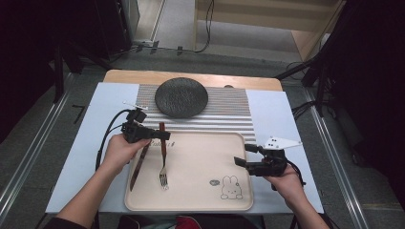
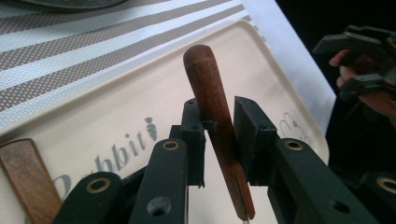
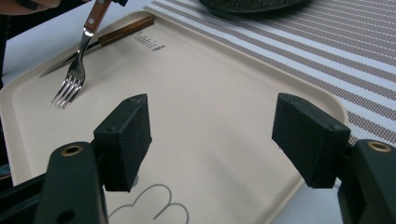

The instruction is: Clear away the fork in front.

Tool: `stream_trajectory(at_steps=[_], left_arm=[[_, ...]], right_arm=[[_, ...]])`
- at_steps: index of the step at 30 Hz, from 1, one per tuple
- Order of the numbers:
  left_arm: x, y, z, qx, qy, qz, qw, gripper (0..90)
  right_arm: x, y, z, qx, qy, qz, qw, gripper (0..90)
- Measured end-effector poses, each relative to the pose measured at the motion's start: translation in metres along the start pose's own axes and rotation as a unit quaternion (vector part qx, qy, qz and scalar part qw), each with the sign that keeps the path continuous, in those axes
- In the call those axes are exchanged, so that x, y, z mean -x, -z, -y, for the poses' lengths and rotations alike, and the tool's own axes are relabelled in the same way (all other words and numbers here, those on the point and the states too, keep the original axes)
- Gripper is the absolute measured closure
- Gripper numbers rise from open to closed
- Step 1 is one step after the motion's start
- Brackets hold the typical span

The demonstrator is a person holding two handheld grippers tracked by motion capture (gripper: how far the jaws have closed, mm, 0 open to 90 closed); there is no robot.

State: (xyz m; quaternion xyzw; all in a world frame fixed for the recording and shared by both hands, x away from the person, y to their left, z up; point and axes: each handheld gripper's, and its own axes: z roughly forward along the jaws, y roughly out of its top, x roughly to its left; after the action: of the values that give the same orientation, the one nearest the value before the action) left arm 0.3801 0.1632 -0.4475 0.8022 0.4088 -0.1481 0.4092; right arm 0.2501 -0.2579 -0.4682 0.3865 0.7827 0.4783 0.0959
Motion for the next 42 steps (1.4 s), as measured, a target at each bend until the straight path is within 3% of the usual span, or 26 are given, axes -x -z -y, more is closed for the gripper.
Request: stream_trajectory(at_steps=[7, 11, 22, 28, 35, 42], left_arm=[[-0.006, -0.010, 0.003, -0.020, 0.012, 0.003, 0.9997, 72.5], [-0.008, -0.016, 0.006, -0.025, 0.003, -0.016, 0.9996, 70.4], [-0.017, -0.027, 0.014, -0.028, 0.003, -0.043, 0.9987, 65.0], [-0.019, -0.034, 0.017, -0.040, -0.012, -0.069, 0.9968, 60.8], [-0.014, -0.036, 0.020, -0.040, -0.054, -0.090, 0.9937, 55.7], [-0.012, -0.037, 0.021, -0.035, -0.081, -0.094, 0.9917, 38.4]], right_arm=[[-0.001, 0.006, 0.007, -0.002, 0.002, 0.007, 1.0000, 26.2], [0.001, 0.007, 0.008, -0.001, 0.001, 0.009, 1.0000, 26.2], [0.002, 0.006, 0.009, 0.000, -0.002, 0.011, 0.9999, 26.2], [0.002, 0.006, 0.009, -0.002, 0.006, 0.014, 0.9999, 26.3], [0.004, 0.005, 0.010, -0.004, 0.003, 0.015, 0.9999, 26.2], [0.005, 0.006, 0.010, -0.004, 0.003, 0.015, 0.9999, 26.3]])
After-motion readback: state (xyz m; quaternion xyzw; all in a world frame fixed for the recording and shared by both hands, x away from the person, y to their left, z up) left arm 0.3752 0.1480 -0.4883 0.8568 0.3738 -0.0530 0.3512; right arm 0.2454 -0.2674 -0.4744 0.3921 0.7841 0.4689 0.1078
